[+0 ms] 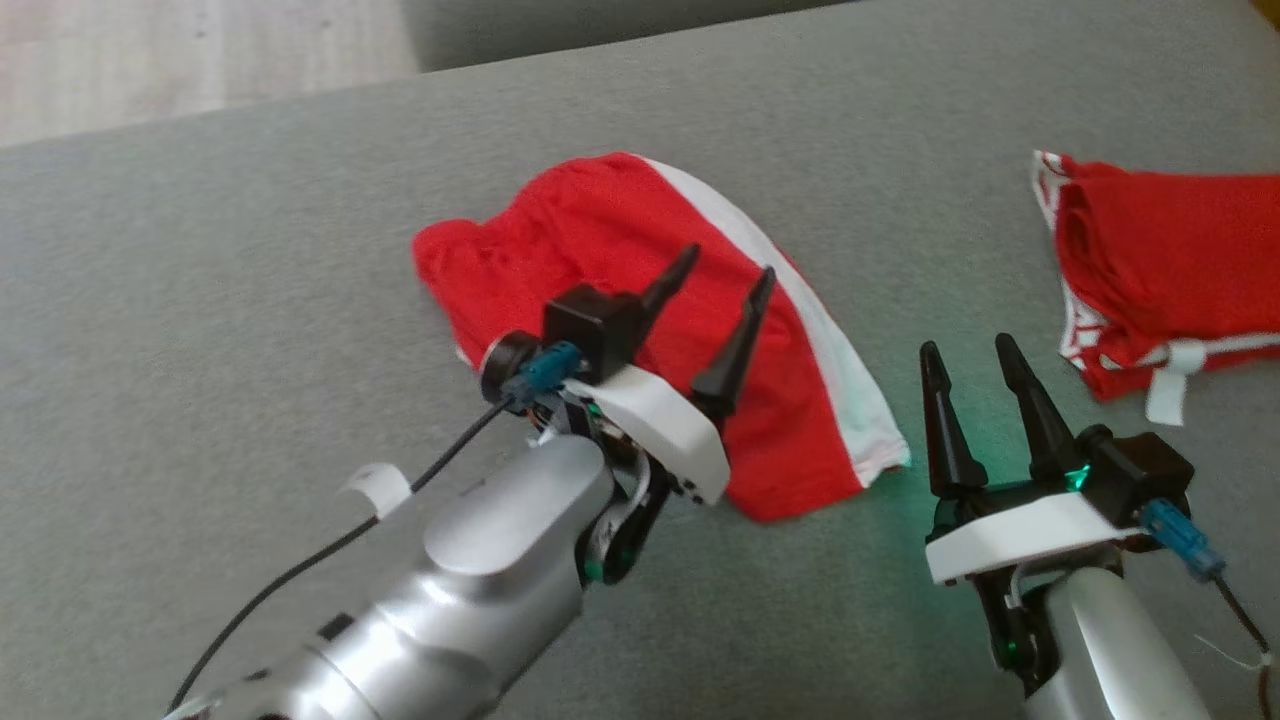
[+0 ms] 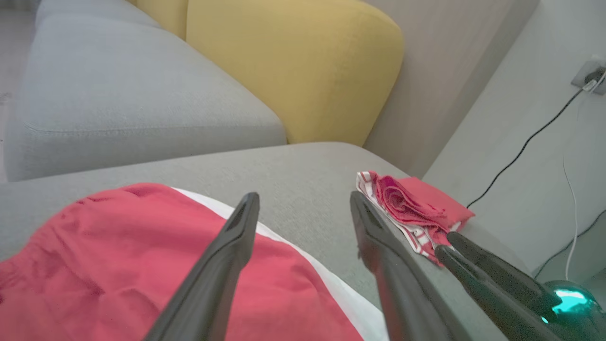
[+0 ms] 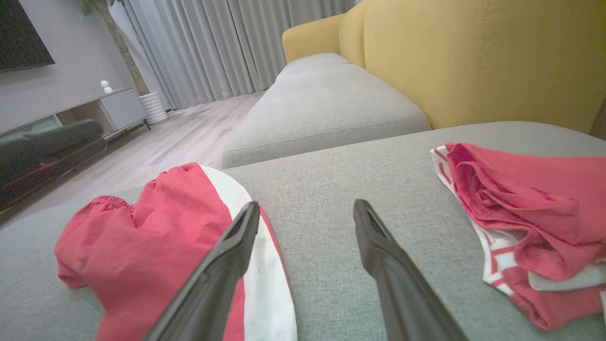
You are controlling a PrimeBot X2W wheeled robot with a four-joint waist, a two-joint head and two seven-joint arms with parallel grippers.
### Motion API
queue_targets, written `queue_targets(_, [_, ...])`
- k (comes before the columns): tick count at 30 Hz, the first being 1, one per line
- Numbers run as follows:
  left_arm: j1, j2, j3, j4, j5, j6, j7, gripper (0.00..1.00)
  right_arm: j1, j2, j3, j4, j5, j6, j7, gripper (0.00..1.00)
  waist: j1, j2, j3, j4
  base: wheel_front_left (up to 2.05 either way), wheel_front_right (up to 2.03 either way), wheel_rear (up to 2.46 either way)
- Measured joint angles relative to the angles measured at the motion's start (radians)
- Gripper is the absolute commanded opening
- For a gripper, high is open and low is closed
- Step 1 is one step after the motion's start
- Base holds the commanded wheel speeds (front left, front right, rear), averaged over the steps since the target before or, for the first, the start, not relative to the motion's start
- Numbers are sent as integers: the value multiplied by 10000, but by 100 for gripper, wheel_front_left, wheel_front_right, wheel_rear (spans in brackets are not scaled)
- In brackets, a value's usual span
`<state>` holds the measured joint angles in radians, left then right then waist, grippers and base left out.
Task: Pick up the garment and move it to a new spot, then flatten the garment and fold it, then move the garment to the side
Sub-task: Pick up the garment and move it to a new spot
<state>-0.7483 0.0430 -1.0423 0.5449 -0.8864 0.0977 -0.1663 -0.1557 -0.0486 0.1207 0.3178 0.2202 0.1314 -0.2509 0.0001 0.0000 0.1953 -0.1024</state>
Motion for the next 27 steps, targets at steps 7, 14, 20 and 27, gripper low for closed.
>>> queue_targets(7, [-493, 347, 717, 426, 437, 355, -792, 100, 6, 2, -454, -8, -190, 0, 0, 100, 0, 0, -279, 825, 0, 0, 0])
queue_targets(14, [546, 2184, 2148, -803, 2452, 1177, -859, 100, 65, 4, -679, -19, -454, 0, 0, 100, 0, 0, -731, 1817, 0, 0, 0])
queue_targets(20, [3637, 2713, 3394, -2094, 3568, 1492, -859, 100, 438, 8, -635, -8, -456, 0, 0, 100, -2, 0, -1074, 2391, 0, 0, 0])
queue_targets(27, [5232, 2265, 4660, -2794, 4278, 1179, -859, 100, 667, 8, -692, -15, -533, 0, 0, 100, -2, 0, -1109, 2648, 0, 0, 0])
